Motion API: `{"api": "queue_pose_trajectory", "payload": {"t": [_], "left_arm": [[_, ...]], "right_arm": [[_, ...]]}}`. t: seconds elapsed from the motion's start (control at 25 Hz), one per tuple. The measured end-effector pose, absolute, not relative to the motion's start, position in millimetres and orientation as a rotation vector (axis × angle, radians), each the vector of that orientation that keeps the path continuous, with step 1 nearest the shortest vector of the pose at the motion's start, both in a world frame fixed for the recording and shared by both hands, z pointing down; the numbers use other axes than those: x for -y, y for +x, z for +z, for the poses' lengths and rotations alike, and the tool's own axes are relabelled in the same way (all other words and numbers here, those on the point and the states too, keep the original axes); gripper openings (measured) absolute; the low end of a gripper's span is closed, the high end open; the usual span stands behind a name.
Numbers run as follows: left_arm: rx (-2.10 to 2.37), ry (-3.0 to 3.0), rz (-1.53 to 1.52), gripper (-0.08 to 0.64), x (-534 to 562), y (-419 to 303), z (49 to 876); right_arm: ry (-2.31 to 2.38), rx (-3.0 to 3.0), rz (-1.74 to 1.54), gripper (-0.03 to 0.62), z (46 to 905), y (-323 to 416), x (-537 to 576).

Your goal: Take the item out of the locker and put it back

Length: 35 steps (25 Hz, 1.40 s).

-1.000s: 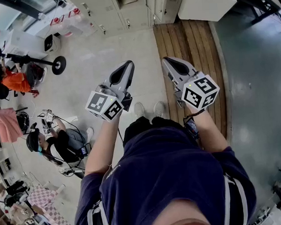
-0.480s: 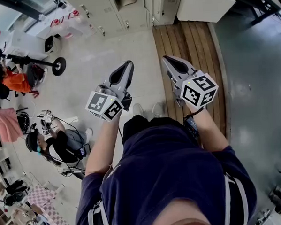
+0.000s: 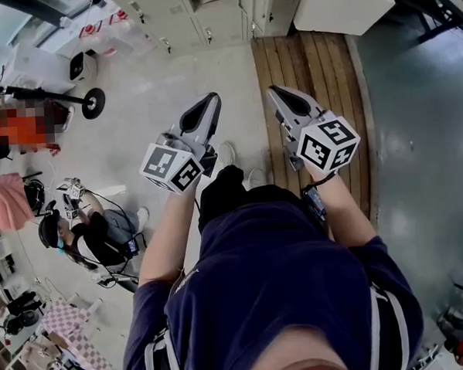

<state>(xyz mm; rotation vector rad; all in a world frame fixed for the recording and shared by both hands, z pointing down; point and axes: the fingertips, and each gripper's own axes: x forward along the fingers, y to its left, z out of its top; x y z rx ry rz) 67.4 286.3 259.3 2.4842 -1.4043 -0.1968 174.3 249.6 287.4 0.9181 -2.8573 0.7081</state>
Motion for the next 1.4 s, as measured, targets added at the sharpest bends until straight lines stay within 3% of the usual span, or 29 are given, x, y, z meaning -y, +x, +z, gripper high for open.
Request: {"api": "queue_pose_trajectory", "payload": {"t": [1.4], "left_arm": [[1.271, 2.402, -0.160, 0.003, -49, -102, 333]], "right_arm": [[1.001, 2.716, 0.792, -0.002, 352, 7, -15]]}}
